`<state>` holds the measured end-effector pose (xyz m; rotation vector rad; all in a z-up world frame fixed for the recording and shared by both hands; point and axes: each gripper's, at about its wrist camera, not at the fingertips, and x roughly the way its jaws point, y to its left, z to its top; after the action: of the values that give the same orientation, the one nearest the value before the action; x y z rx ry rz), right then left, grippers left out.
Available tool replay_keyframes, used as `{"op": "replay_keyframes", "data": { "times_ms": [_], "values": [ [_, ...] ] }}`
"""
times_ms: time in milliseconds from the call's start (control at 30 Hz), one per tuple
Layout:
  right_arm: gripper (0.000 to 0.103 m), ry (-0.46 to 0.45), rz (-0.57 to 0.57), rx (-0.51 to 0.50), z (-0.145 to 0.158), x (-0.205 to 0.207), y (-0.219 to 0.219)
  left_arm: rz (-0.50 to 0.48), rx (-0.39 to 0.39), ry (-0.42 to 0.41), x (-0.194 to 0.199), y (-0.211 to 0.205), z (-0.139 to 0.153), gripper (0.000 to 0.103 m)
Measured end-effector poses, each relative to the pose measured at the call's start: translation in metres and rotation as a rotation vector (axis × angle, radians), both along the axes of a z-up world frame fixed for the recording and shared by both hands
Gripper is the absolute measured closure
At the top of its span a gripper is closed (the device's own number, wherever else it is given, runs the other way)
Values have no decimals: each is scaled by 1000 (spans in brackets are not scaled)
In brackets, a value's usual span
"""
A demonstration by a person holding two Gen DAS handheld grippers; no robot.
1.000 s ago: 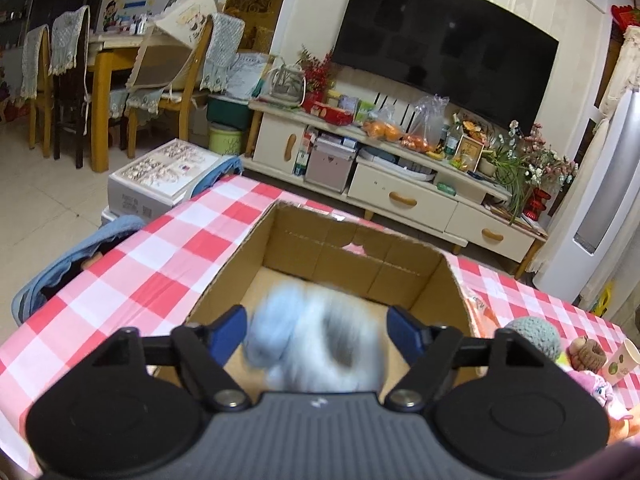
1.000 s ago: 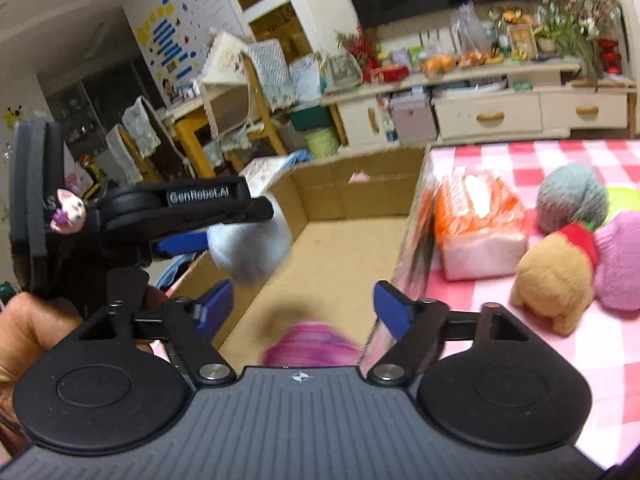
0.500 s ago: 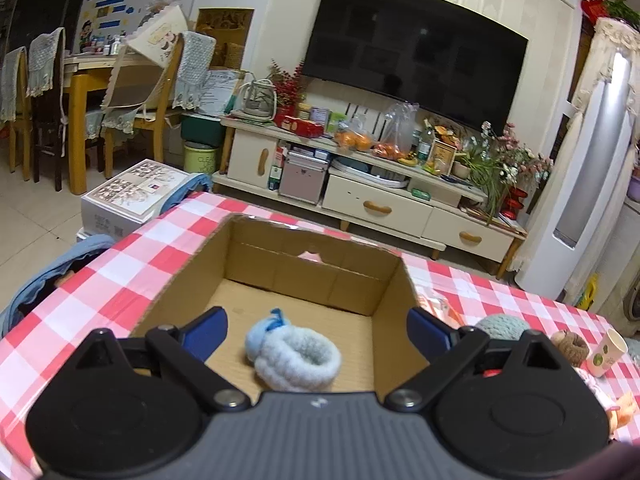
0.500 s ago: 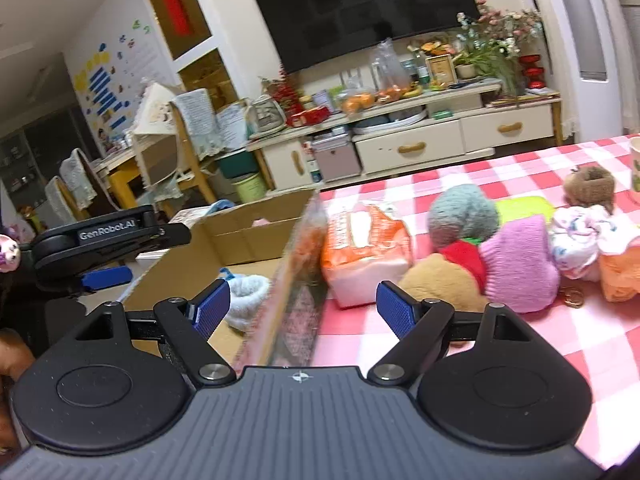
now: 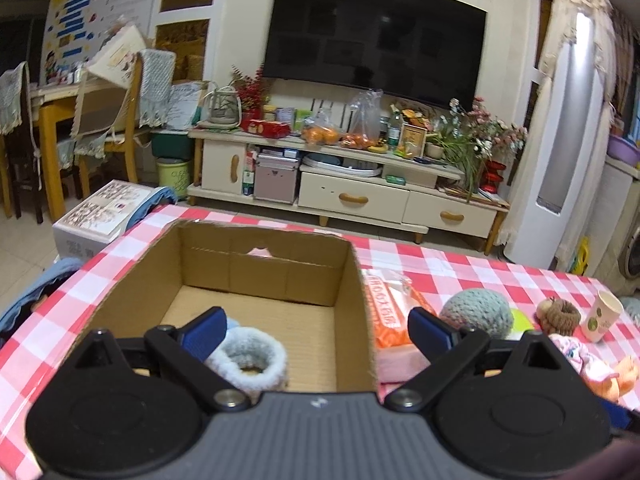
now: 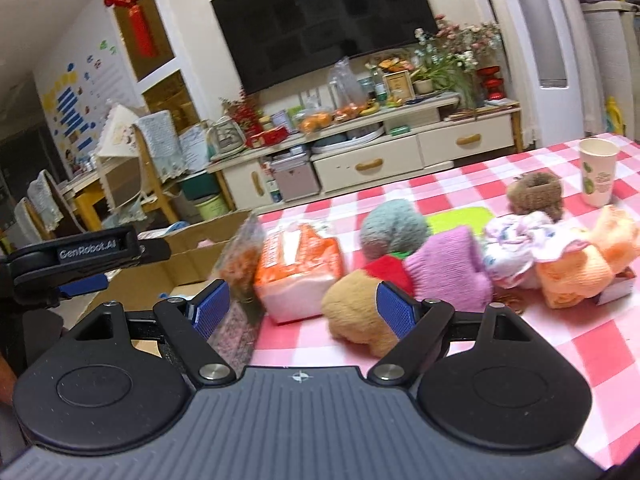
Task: Organize soft objects
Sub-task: 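Move the right tool over the orange knitted toy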
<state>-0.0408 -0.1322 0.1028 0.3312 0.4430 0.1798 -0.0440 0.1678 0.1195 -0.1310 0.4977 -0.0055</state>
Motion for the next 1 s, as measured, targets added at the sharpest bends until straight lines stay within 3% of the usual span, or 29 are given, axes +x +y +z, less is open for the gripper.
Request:
{"op": "replay_keyframes", "data": {
  "times_ms": [1000],
  "values": [
    [2,41,-216,32,-10,-42,-45,-201,153,3,-1,-99,-13,6]
  ]
}}
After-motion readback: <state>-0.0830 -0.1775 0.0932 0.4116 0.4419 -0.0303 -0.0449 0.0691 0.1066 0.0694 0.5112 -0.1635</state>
